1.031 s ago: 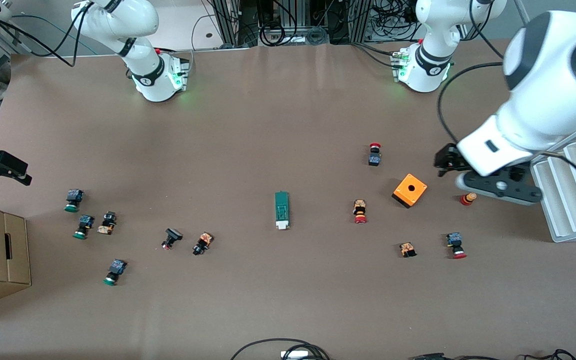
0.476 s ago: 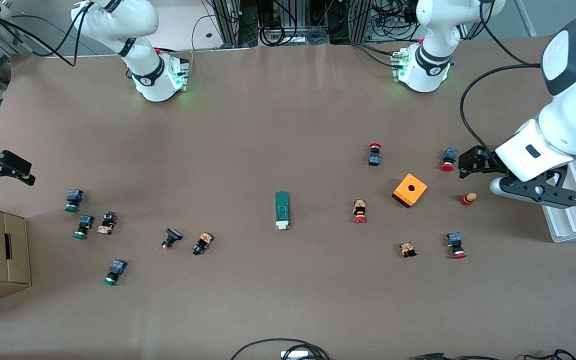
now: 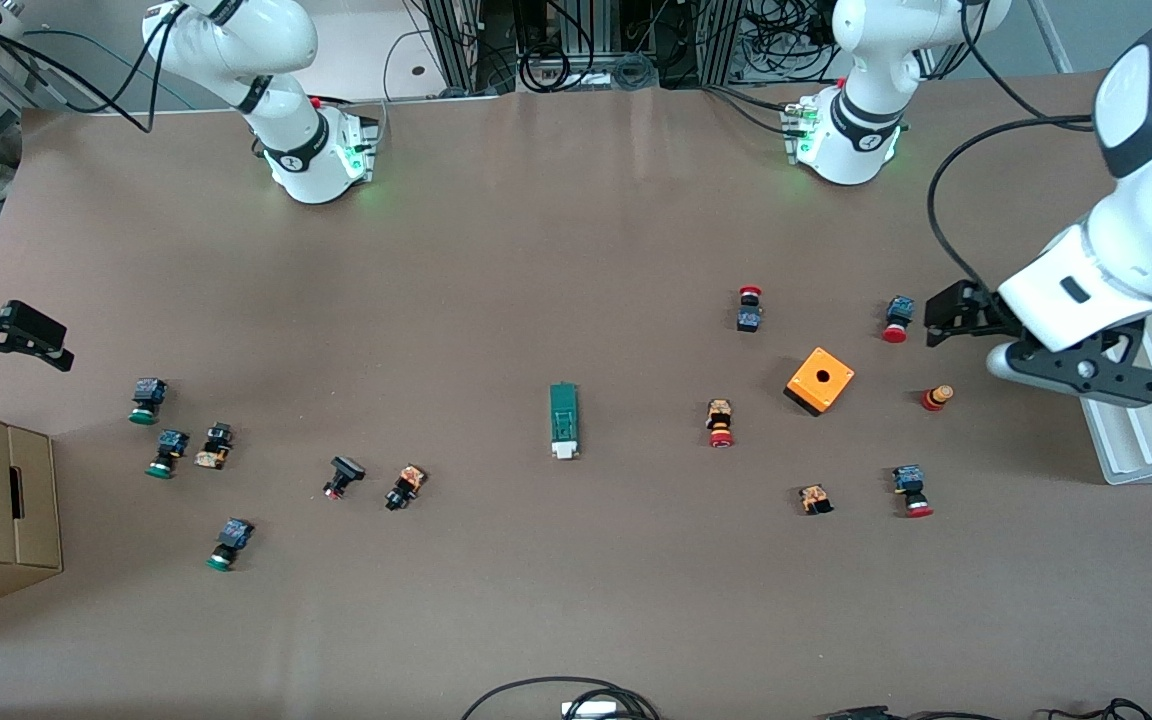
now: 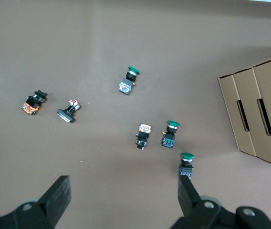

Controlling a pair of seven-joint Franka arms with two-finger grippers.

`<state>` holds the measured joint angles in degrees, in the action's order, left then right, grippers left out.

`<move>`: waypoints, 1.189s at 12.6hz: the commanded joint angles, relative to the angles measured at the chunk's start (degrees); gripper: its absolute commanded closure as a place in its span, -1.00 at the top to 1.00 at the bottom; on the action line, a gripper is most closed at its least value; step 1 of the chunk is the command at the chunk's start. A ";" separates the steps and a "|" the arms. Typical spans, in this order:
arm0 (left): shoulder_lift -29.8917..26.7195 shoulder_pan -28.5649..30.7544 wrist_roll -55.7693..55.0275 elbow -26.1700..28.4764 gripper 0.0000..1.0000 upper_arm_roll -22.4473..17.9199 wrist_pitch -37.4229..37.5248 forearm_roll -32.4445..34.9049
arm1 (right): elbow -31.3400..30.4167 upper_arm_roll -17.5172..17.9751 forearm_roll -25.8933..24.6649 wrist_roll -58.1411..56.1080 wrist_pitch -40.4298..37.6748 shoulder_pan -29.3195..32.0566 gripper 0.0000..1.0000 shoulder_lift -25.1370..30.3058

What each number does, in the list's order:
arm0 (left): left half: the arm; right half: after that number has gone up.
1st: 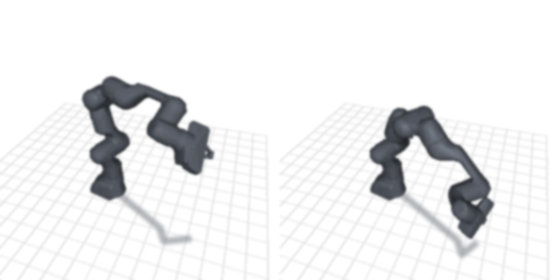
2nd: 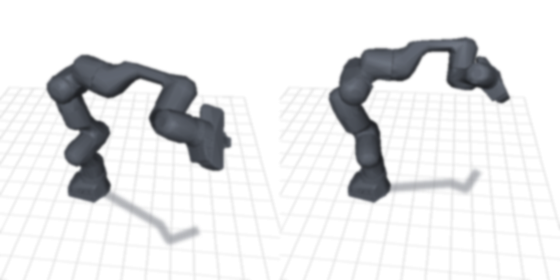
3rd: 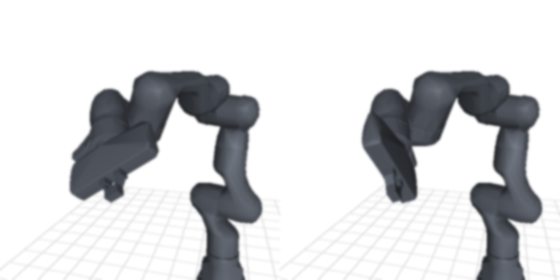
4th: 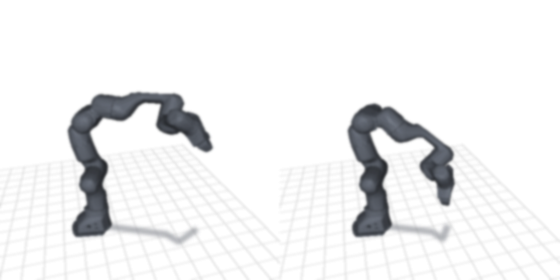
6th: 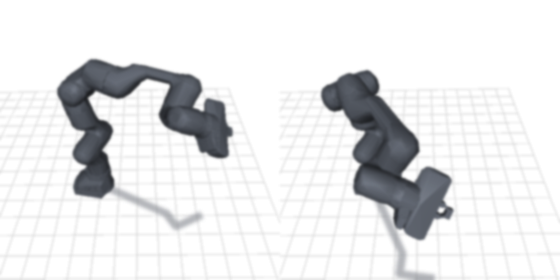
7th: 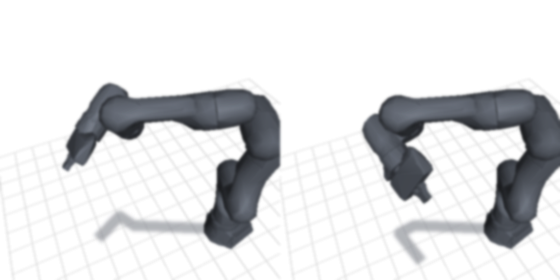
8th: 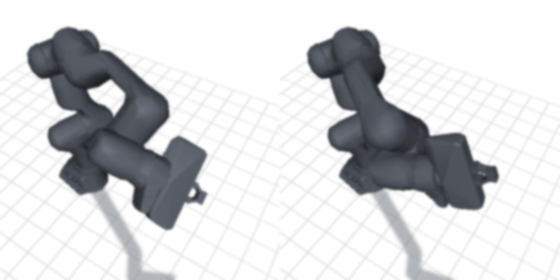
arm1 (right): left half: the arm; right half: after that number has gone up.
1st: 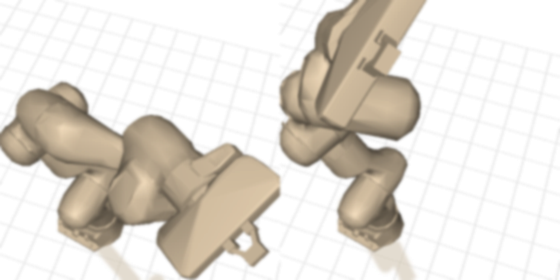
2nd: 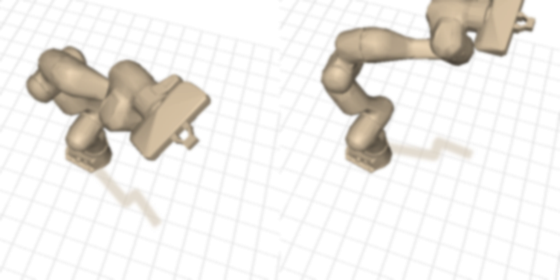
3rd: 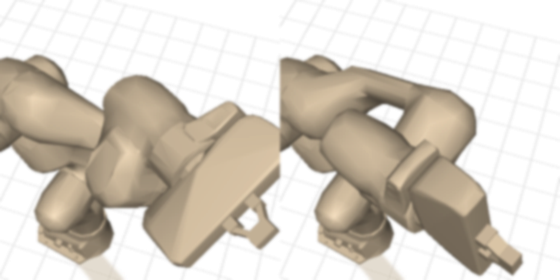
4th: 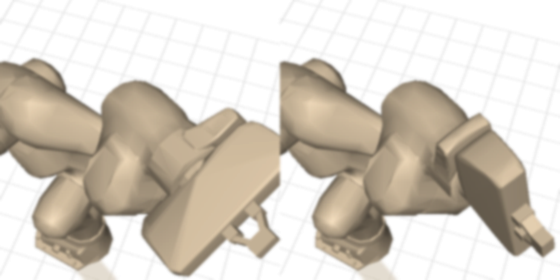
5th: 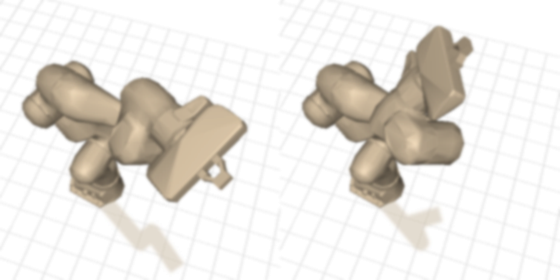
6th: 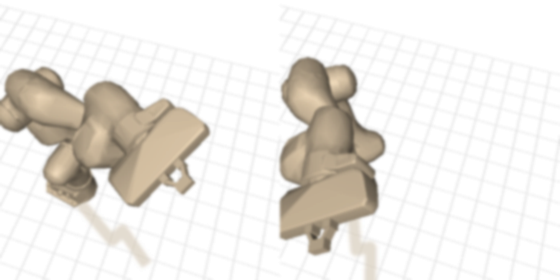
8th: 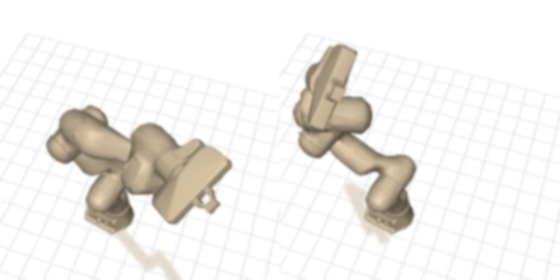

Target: Close load switch with both arms

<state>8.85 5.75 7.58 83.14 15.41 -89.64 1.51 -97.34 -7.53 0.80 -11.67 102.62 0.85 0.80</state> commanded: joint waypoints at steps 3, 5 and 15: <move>-12.19 -10.31 5.96 17.32 1.00 -15.84 -8.62 -0.27 | 0.57 -0.21 -1.24 -0.28 -0.40 -0.24 1.00 0.25; -11.84 -10.76 5.87 16.80 1.00 -15.93 -8.45 -0.19 | 0.57 -0.21 -1.24 -0.28 -0.40 -0.24 1.00 0.25; -10.52 -10.94 5.34 14.51 1.00 -15.32 -6.25 -0.54 | 0.48 -0.21 -1.24 -0.20 -0.49 -0.24 1.00 0.25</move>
<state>-1.45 -4.43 13.15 98.23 0.44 -96.64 1.44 -97.29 -7.56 0.80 -11.67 102.61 0.85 0.80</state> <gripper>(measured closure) 0.000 0.000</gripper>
